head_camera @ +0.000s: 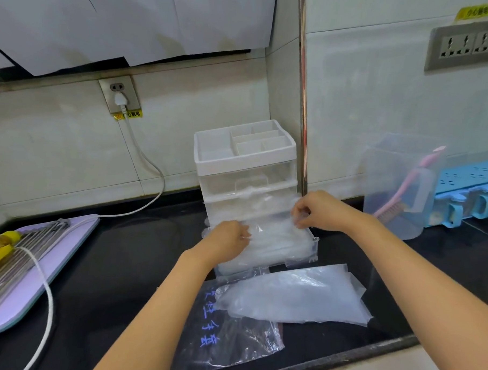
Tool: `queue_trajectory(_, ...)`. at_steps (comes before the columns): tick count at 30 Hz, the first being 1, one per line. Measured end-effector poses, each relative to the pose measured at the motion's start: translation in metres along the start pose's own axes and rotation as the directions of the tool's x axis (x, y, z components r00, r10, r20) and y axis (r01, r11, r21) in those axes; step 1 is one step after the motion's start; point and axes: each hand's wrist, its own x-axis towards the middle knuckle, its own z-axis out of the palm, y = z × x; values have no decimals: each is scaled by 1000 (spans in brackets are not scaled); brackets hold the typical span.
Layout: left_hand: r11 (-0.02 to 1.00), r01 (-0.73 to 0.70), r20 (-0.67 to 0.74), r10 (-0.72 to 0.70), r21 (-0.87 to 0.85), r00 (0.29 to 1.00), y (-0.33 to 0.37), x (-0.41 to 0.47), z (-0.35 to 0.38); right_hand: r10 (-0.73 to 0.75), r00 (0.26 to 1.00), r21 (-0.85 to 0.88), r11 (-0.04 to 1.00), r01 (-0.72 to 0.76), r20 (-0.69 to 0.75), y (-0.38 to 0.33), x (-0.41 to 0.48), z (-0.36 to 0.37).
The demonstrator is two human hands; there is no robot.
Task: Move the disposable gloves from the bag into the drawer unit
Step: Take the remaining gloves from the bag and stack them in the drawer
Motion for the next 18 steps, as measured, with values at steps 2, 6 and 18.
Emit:
queue_trajectory(2,999,47,68,-45,-22,997,-4,8,4,47,999,-63,997,-47,1,-2,3,0)
queue_trajectory(6,996,64,104,-57,-69,993,-8,18,10,57,990,112,993,-43,-126,-26,6,-1)
queue_trajectory(18,927,52,-101,-96,-371,990,13,18,6,119,963,-41,993,-113,240,-33,39,69)
